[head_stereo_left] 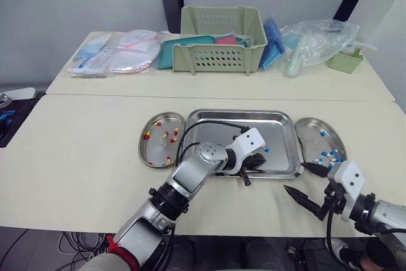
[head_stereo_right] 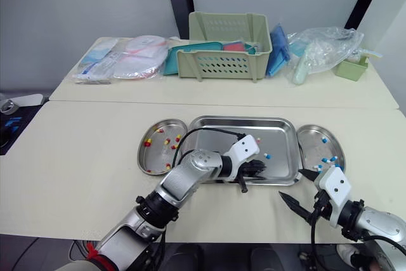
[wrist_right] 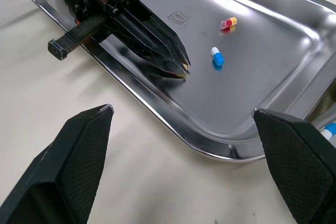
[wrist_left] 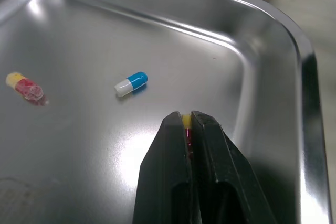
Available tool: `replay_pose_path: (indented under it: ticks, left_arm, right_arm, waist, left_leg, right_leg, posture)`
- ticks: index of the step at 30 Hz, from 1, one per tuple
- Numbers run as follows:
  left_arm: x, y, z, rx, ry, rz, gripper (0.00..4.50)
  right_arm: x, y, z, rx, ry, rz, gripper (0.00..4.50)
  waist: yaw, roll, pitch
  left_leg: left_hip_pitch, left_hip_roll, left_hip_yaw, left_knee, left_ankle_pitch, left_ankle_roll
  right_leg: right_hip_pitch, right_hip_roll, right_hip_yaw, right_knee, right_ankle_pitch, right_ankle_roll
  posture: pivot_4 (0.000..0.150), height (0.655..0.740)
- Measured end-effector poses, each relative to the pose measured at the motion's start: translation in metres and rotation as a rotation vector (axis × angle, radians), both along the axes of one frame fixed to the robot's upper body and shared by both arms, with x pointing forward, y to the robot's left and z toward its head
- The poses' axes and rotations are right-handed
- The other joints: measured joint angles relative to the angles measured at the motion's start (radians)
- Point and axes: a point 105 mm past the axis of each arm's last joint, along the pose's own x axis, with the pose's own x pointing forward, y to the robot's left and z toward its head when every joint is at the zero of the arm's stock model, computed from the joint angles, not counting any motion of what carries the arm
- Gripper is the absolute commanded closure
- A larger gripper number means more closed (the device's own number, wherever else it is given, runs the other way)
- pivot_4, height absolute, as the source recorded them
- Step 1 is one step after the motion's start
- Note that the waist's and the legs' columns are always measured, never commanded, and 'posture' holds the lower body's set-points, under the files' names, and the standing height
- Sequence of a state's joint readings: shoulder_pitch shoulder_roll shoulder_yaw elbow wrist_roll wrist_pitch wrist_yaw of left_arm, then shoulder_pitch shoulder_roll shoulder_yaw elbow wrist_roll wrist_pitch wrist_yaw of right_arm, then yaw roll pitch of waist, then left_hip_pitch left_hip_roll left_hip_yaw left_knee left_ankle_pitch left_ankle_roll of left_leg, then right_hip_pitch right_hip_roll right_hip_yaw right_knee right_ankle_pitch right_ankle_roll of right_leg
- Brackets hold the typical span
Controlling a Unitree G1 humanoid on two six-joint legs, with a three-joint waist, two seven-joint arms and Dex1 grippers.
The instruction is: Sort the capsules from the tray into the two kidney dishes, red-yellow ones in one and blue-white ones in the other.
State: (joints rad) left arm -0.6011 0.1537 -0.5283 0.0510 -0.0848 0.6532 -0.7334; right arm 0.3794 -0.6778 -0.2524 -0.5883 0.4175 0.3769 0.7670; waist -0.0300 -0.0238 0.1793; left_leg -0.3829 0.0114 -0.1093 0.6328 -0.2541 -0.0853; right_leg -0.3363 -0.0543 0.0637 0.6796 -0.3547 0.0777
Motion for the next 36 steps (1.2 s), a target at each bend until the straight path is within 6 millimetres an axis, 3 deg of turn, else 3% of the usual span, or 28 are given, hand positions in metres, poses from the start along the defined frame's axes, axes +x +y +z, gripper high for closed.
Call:
replay_pose_path:
  ticks: [5,8,12,18,21,27,34,36]
  left_arm:
    - [-0.001,0.027,0.039,-0.059,-0.048,0.001,4.47]
    - [0.0,0.065,0.052,-0.048,-0.052,0.067,4.47]
    - [0.004,0.132,0.055,-0.021,-0.032,0.253,4.47]
    - [-0.003,0.199,0.053,-0.002,-0.035,0.49,4.47]
    - [-0.002,0.222,0.057,-0.003,-0.065,0.597,4.47]
    - [0.001,0.241,0.063,-0.006,-0.113,0.694,4.47]
    - [0.003,0.247,0.059,-0.031,-0.085,0.714,4.47]
    - [0.004,0.251,0.057,-0.03,-0.073,0.723,3.93]
  right_arm:
    - [-0.002,0.008,0.008,0.006,-0.024,0.077,0.0]
    - [-0.002,0.021,0.016,-0.043,-0.055,0.217,0.0]
    - [0.002,0.041,0.02,-0.064,-0.104,0.36,0.0]
    - [0.011,0.071,0.024,-0.041,-0.181,0.494,0.0]
    - [0.018,0.075,0.027,-0.017,-0.199,0.495,0.0]
    - [0.022,0.081,0.032,0.009,-0.213,0.505,0.0]
    - [0.022,0.083,0.03,0.022,-0.201,0.488,0.0]
    - [0.021,0.083,0.029,0.026,-0.197,0.483,0.0]
  waist:
    - [-0.002,0.001,0.0]
    - [-0.01,0.002,0.0]
    - [-0.009,0.0,0.001]
    - [0.002,0.0,0.001]
    - [0.006,-0.001,0.001]
    - [0.001,-0.001,0.001]
    - [0.001,-0.001,0.001]
    - [0.0,-0.001,0.001]
  left_leg:
    - [0.0,0.0,0.0,0.0,0.0,0.0]
    - [0.001,0.001,0.0,-0.001,0.0,0.0]
    - [0.0,0.001,-0.001,0.0,0.0,0.0]
    - [0.0,0.001,-0.002,0.0,0.0,0.0]
    - [-0.001,0.001,-0.002,0.0,0.0,0.0]
    - [-0.001,0.001,-0.002,0.0,0.0,0.0]
    - [-0.001,0.001,-0.002,0.0,0.0,0.0]
    - [-0.001,0.001,-0.002,0.0,0.0,0.0]
  right_leg:
    - [0.0,0.0,0.0,0.0,0.0,0.0]
    - [0.0,0.0,0.0,0.0,0.0,0.0]
    - [0.0,0.0,0.0,0.0,0.0,0.0]
    - [0.0,0.0,-0.001,0.0,0.0,0.0]
    - [0.0,0.0,-0.002,0.0,0.0,0.0]
    - [-0.001,0.0,-0.002,0.0,0.0,0.0]
    - [-0.001,0.0,-0.002,0.0,0.0,0.0]
    - [-0.001,0.0,-0.001,0.0,0.0,0.0]
  posture:
    - [0.15,0.74]
    - [0.15,0.74]
    - [0.15,0.74]
    - [0.15,0.74]
    - [0.15,0.74]
    - [0.15,0.74]
    - [0.15,0.74]
    - [0.15,0.74]
